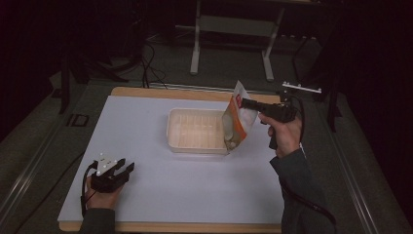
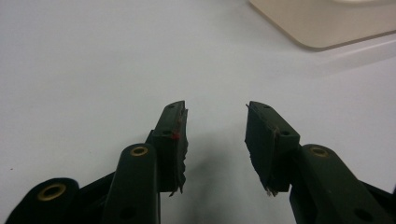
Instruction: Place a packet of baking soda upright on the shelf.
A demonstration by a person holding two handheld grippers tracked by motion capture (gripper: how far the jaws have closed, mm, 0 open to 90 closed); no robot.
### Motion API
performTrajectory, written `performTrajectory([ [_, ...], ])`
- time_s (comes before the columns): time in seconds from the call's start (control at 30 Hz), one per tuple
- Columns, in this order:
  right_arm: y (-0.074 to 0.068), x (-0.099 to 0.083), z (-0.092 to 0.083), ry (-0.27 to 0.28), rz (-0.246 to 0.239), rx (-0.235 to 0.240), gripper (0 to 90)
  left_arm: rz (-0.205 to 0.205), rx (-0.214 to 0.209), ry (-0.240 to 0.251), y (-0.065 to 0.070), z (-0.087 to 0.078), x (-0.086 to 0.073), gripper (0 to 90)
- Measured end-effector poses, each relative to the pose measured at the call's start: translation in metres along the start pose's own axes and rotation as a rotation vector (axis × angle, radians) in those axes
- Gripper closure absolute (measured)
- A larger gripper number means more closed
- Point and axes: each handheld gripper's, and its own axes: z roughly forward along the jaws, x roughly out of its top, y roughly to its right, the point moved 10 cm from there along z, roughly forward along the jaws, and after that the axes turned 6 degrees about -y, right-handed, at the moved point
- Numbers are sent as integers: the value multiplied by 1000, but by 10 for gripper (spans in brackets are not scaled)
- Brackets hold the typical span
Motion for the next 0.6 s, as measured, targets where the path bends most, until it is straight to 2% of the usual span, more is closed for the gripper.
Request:
performTrajectory([
  [0.4,14,7,9,5,-2,-79,900,2,2,2,0,0,0,577],
  [0.6,21,11,12,27,4,-97,900,3,2,2,0,0,0,577],
])
